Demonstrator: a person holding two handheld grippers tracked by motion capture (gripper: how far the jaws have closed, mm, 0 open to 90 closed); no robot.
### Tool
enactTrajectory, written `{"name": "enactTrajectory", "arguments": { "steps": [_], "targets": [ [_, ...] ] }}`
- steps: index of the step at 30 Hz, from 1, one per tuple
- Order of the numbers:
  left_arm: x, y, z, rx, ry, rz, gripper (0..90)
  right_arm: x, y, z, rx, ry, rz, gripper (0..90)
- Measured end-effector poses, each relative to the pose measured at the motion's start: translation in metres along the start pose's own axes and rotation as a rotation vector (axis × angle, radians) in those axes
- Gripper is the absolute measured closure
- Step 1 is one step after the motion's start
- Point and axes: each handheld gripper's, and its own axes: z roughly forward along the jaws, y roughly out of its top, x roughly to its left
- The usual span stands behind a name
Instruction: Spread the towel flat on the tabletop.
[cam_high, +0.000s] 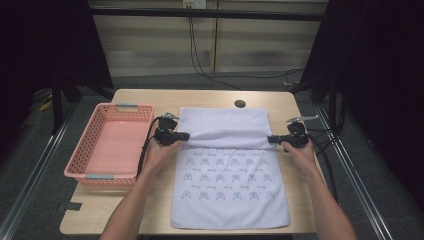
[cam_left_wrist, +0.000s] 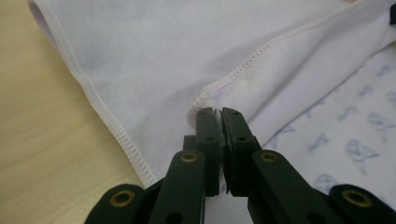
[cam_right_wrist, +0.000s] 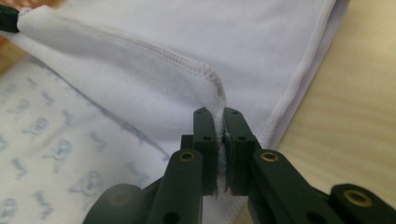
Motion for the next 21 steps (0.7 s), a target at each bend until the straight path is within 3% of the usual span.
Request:
{"name": "enactTrajectory", "arguments": {
  "steps": [4, 7, 8, 9, 10, 12, 14, 16, 21],
  "targets": [
    [-0.009, 0.009, -0.026, -0.063, -0.007, 0.036, 86.3, 0.010, 0.019, -0.030, -0.088, 0.044, -0.025, 86.0],
    [-0.016, 0.014, -0.045, -0.123, -0.032, 0.041, 86.4, 0.020, 0.029, -0.049, -0.124, 0.059, -0.052, 86.0],
    [-0.016, 0.014, -0.045, -0.123, -0.032, 0.041, 86.4, 0.023, 0.030, -0.054, -0.133, 0.063, -0.063, 86.0],
    [-0.022, 0.017, -0.059, -0.143, -0.040, 0.057, 86.3, 0.026, 0.032, -0.060, -0.141, 0.063, -0.072, 86.0],
    [-0.022, 0.017, -0.059, -0.143, -0.040, 0.057, 86.3, 0.026, 0.032, -0.060, -0.141, 0.063, -0.072, 86.0],
    [-0.033, 0.018, -0.078, -0.151, -0.051, 0.105, 86.3, 0.033, 0.034, -0.076, -0.168, 0.077, -0.102, 85.9],
    [-0.040, 0.017, -0.090, -0.188, -0.083, 0.104, 86.3, 0.038, 0.033, -0.087, -0.194, 0.101, -0.102, 85.9],
    [-0.047, 0.016, -0.101, -0.208, -0.080, 0.120, 86.3, 0.044, 0.031, -0.096, -0.203, 0.111, -0.119, 85.9],
    [-0.062, 0.009, -0.122, -0.238, -0.121, 0.126, 86.3, 0.060, 0.022, -0.120, -0.238, 0.132, -0.164, 85.8]
  ]
}}
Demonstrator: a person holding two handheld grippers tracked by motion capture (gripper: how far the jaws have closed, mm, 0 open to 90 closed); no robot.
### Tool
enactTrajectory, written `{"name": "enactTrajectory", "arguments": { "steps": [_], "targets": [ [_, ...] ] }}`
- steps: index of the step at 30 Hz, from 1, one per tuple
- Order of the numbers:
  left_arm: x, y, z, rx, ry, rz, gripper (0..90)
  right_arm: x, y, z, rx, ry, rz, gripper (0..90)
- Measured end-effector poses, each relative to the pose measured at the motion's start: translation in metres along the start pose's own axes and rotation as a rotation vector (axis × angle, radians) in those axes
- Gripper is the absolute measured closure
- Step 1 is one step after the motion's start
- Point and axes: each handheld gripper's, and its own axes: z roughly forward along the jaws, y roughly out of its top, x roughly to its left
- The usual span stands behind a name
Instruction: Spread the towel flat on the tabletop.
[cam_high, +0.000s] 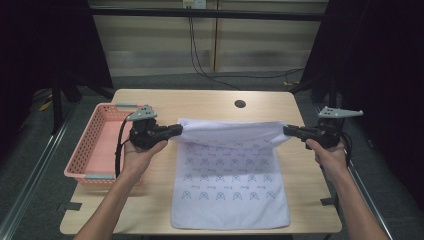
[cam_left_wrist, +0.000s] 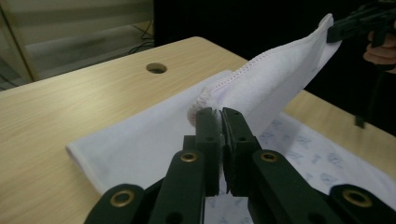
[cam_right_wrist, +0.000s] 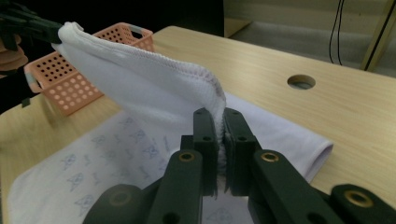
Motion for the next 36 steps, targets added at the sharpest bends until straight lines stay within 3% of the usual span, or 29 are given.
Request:
{"name": "enactTrajectory", "arguments": {
  "steps": [1, 3, 6, 7, 9, 12, 13, 14, 18, 23, 24, 28, 31, 32, 35, 36],
  "targets": [
    [0.000, 0.000, 0.000, 0.000, 0.000, 0.000, 86.3, 0.004, 0.000, -0.006, -0.018, 0.000, -0.013, 85.8],
    [-0.015, -0.007, -0.007, 0.006, -0.009, 0.026, 86.3, 0.012, -0.002, -0.017, -0.047, 0.016, -0.025, 85.8],
    [-0.023, -0.025, -0.008, 0.029, -0.023, 0.017, 86.2, 0.022, -0.014, -0.024, -0.035, 0.029, -0.032, 85.8],
    [-0.023, -0.025, -0.008, 0.029, -0.023, 0.017, 86.1, 0.026, -0.022, -0.025, -0.019, 0.031, -0.035, 85.7],
    [-0.024, -0.055, -0.006, 0.054, -0.037, -0.006, 86.1, 0.033, -0.041, -0.025, 0.013, 0.048, -0.023, 85.6],
    [-0.026, -0.083, 0.004, 0.154, -0.040, -0.010, 86.0, 0.042, -0.075, -0.019, 0.103, 0.039, -0.021, 84.8],
    [-0.026, -0.083, 0.004, 0.154, -0.040, -0.010, 85.9, 0.044, -0.085, -0.016, 0.125, 0.046, -0.008, 84.6],
    [-0.028, -0.098, 0.011, 0.197, -0.052, -0.013, 85.8, 0.045, -0.095, -0.014, 0.152, 0.050, -0.002, 84.3],
    [-0.031, -0.119, 0.013, 0.241, -0.075, -0.024, 85.3, 0.046, -0.122, -0.014, 0.210, 0.067, 0.036, 82.8],
    [-0.038, -0.130, 0.006, 0.261, -0.096, -0.030, 81.7, 0.054, -0.132, -0.020, 0.284, 0.058, 0.007, 78.5],
    [-0.042, -0.136, 0.004, 0.302, -0.118, -0.010, 83.0, 0.058, -0.137, -0.025, 0.300, 0.052, -0.001, 76.6],
    [-0.045, -0.147, 0.001, 0.344, -0.129, -0.014, 83.3, 0.061, -0.146, -0.036, 0.331, 0.071, -0.001, 77.2],
    [-0.041, -0.145, -0.001, 0.328, -0.132, -0.031, 79.4, 0.060, -0.147, -0.037, 0.317, 0.051, 0.006, 69.7],
    [-0.040, -0.144, 0.000, 0.313, -0.125, -0.038, 77.7, 0.059, -0.144, -0.035, 0.305, 0.033, 0.010, 63.7],
    [-0.031, -0.136, 0.007, 0.309, -0.087, -0.038, 68.5, 0.057, -0.134, -0.021, 0.309, 0.028, 0.001, 60.0],
    [-0.027, -0.134, 0.011, 0.308, -0.092, -0.068, 65.2, 0.055, -0.132, -0.015, 0.315, 0.033, 0.003, 58.8]
  ]
}}
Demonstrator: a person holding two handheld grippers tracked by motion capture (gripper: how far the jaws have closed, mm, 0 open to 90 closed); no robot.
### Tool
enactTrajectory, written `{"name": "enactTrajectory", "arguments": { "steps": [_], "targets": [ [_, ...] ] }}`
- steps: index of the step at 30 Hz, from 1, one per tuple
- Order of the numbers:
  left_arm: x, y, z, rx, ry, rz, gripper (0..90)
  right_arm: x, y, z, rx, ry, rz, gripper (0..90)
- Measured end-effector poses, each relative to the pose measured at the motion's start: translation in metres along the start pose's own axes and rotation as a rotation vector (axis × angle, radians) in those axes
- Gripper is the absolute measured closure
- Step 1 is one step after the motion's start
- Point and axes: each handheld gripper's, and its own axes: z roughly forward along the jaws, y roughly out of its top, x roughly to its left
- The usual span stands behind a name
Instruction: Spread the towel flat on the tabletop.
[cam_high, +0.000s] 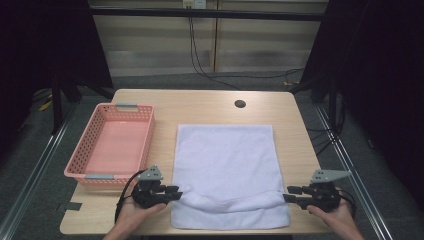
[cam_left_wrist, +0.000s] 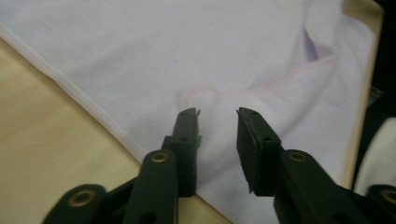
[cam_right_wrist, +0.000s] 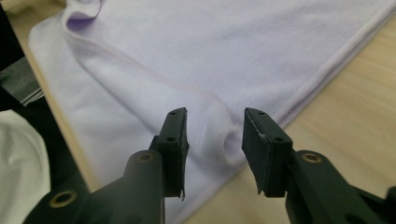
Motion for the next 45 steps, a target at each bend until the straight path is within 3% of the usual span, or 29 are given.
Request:
{"name": "enactTrajectory", "arguments": {
  "steps": [2, 3, 5, 7, 9, 10, 11, 12, 14, 16, 17, 19, 24, 29, 33, 36, 38, 42, 44, 45],
  "targets": [
    [0.006, 0.005, 0.009, 0.002, -0.010, -0.028, 57.9, -0.003, 0.007, 0.012, 0.016, 0.016, -0.005, 55.9],
    [0.007, 0.006, 0.014, 0.023, 0.014, -0.014, 55.4, -0.003, 0.010, 0.018, 0.032, 0.021, -0.002, 54.8],
    [0.008, 0.008, 0.023, 0.067, 0.006, -0.012, 48.9, -0.002, 0.015, 0.031, 0.052, 0.046, -0.021, 53.7],
    [0.007, 0.009, 0.026, 0.079, 0.012, -0.009, 48.6, -0.001, 0.018, 0.043, 0.083, 0.051, -0.033, 52.7],
    [0.005, 0.013, 0.029, 0.089, 0.003, 0.021, 56.3, 0.000, 0.016, 0.049, 0.120, 0.062, -0.040, 53.7],
    [0.004, 0.013, 0.031, 0.091, -0.017, 0.037, 66.4, 0.001, 0.015, 0.051, 0.129, 0.060, -0.045, 55.6],
    [0.003, 0.013, 0.031, 0.116, -0.015, 0.071, 77.1, 0.002, 0.014, 0.050, 0.133, 0.058, -0.049, 62.4],
    [0.000, 0.011, 0.031, 0.112, -0.020, 0.078, 82.0, 0.002, 0.013, 0.047, 0.132, 0.075, -0.046, 71.0],
    [-0.002, 0.011, 0.026, 0.103, -0.042, 0.083, 85.9, 0.004, 0.009, 0.041, 0.116, 0.087, -0.033, 81.6],
    [-0.003, 0.009, 0.015, 0.070, -0.058, 0.072, 86.7, 0.009, 0.006, 0.034, 0.108, 0.097, -0.057, 84.2],
    [-0.003, 0.009, 0.015, 0.070, -0.058, 0.072, 86.7, 0.009, 0.006, 0.034, 0.108, 0.097, -0.057, 84.2],
    [-0.009, 0.000, -0.001, 0.031, -0.084, 0.071, 86.5, 0.019, 0.002, 0.021, 0.076, 0.104, -0.071, 83.8],
    [-0.019, -0.012, -0.019, 0.041, -0.114, 0.093, 86.5, 0.033, -0.004, 0.007, 0.052, 0.105, -0.098, 84.1],
    [-0.026, -0.026, -0.029, 0.029, -0.140, 0.099, 85.8, 0.043, -0.014, -0.001, 0.071, 0.110, -0.102, 80.9],
    [-0.024, -0.035, -0.036, 0.002, -0.185, 0.069, 82.0, 0.046, -0.013, -0.011, 0.051, 0.124, -0.101, 75.8],
    [-0.022, -0.032, -0.042, -0.051, -0.174, 0.038, 76.3, 0.044, -0.016, -0.014, 0.036, 0.116, -0.086, 74.3],
    [-0.018, -0.026, -0.039, -0.044, -0.132, 0.032, 71.1, 0.040, -0.016, -0.014, 0.015, 0.097, -0.065, 73.9],
    [-0.009, -0.007, -0.016, -0.014, -0.076, 0.003, 66.3, 0.025, -0.007, -0.004, -0.007, 0.054, -0.045, 69.5],
    [-0.007, 0.004, -0.003, -0.005, -0.044, 0.017, 65.0, 0.018, 0.000, 0.004, -0.005, 0.038, -0.037, 67.5],
    [-0.003, 0.009, 0.003, 0.002, -0.047, 0.006, 63.6, 0.014, 0.003, 0.009, -0.003, 0.038, -0.040, 66.9]
  ]
}}
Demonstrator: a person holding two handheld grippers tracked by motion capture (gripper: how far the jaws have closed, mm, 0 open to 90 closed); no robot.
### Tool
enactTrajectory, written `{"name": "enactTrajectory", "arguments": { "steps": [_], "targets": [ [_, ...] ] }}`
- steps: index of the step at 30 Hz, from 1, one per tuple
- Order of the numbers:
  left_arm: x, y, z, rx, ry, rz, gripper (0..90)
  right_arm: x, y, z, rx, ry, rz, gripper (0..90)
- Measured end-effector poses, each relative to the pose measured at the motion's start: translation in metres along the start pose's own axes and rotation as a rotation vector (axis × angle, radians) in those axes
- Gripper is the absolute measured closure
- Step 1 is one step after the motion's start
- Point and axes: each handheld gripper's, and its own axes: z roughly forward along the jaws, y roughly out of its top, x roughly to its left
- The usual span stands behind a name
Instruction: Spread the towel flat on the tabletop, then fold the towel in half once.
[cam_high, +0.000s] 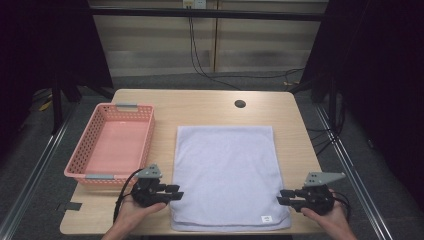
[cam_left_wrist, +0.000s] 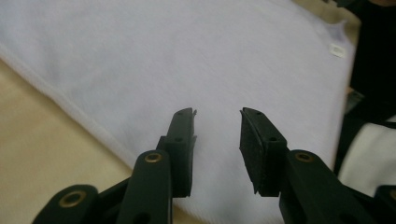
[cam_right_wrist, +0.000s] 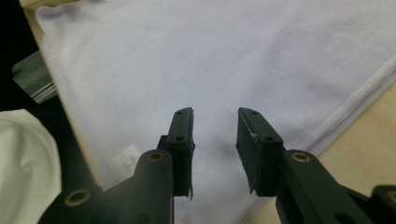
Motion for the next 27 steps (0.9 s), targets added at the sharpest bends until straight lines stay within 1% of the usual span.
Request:
{"name": "enactTrajectory", "arguments": {
  "steps": [1, 2, 3, 4, 5, 6, 7, 8, 9, 10, 12, 13, 14, 15, 16, 17, 18, 19, 20, 21, 22, 23, 25, 26, 27],
  "targets": [
    [0.003, 0.005, 0.005, 0.008, 0.016, -0.005, 62.6, -0.004, 0.003, 0.005, 0.002, -0.010, 0.003, 65.4],
    [0.007, 0.010, 0.010, 0.012, 0.039, 0.003, 61.3, -0.009, 0.007, 0.010, 0.001, -0.015, 0.012, 63.2],
    [0.013, 0.015, 0.015, 0.017, 0.043, -0.001, 61.1, -0.013, 0.011, 0.015, 0.011, -0.013, 0.016, 62.0],
    [0.017, 0.019, 0.019, 0.012, 0.056, -0.019, 60.3, -0.016, 0.015, 0.021, 0.022, -0.021, 0.012, 60.4],
    [0.021, 0.022, 0.023, 0.010, 0.058, -0.027, 58.8, -0.020, 0.018, 0.027, 0.028, -0.029, 0.010, 58.6],
    [0.027, 0.026, 0.030, 0.025, 0.069, -0.023, 58.4, -0.023, 0.022, 0.033, 0.038, -0.024, 0.016, 57.4],
    [0.031, 0.028, 0.034, 0.037, 0.086, -0.022, 56.2, -0.029, 0.027, 0.041, 0.047, -0.034, 0.016, 55.0],
    [0.035, 0.030, 0.037, 0.037, 0.097, -0.035, 55.6, -0.033, 0.030, 0.047, 0.054, -0.042, 0.019, 53.7],
    [0.037, 0.031, 0.041, 0.032, 0.098, -0.044, 54.9, -0.037, 0.033, 0.053, 0.059, -0.048, 0.016, 53.0],
    [0.040, 0.031, 0.043, 0.038, 0.098, -0.040, 54.9, -0.041, 0.037, 0.058, 0.066, -0.074, 0.011, 51.4],
    [0.043, 0.032, 0.045, 0.058, 0.126, -0.025, 55.2, -0.048, 0.042, 0.066, 0.064, -0.085, 0.022, 50.4],
    [0.045, 0.031, 0.045, 0.044, 0.115, -0.033, 57.0, -0.051, 0.044, 0.070, 0.069, -0.106, 0.020, 49.4],
    [0.045, 0.030, 0.045, 0.050, 0.127, -0.013, 57.9, -0.054, 0.045, 0.075, 0.073, -0.113, 0.017, 50.1],
    [0.043, 0.030, 0.045, 0.056, 0.140, 0.004, 61.6, -0.055, 0.046, 0.077, 0.067, -0.119, 0.008, 50.8],
    [0.041, 0.028, 0.045, 0.051, 0.154, 0.010, 62.5, -0.055, 0.046, 0.078, 0.068, -0.123, 0.005, 52.0],
    [0.040, 0.028, 0.045, 0.056, 0.160, 0.013, 63.4, -0.052, 0.046, 0.078, 0.079, -0.146, -0.029, 55.7],
    [0.037, 0.027, 0.045, 0.061, 0.173, 0.026, 64.9, -0.049, 0.045, 0.077, 0.090, -0.170, -0.066, 56.9],
    [0.036, 0.027, 0.045, 0.063, 0.178, 0.033, 67.6, -0.047, 0.044, 0.076, 0.099, -0.180, -0.071, 58.9],
    [0.035, 0.024, 0.044, 0.055, 0.180, 0.036, 69.6, -0.045, 0.043, 0.075, 0.102, -0.183, -0.065, 61.6],
    [0.035, 0.021, 0.044, 0.042, 0.170, 0.034, 73.5, -0.041, 0.039, 0.072, 0.099, -0.188, -0.066, 67.2],
    [0.034, 0.019, 0.042, 0.044, 0.160, 0.043, 75.8, -0.041, 0.038, 0.070, 0.099, -0.181, -0.071, 72.2],
    [0.032, 0.016, 0.041, 0.042, 0.158, 0.053, 80.5, -0.040, 0.035, 0.068, 0.096, -0.175, -0.074, 76.9],
    [0.030, 0.013, 0.039, 0.042, 0.135, 0.032, 82.2, -0.037, 0.029, 0.064, 0.084, -0.168, -0.062, 80.0],
    [0.027, 0.012, 0.039, 0.045, 0.137, 0.036, 83.0, -0.036, 0.027, 0.061, 0.092, -0.163, -0.057, 81.1],
    [0.023, 0.011, 0.040, 0.044, 0.137, 0.049, 83.1, -0.034, 0.026, 0.060, 0.093, -0.159, -0.055, 81.1]
  ]
}}
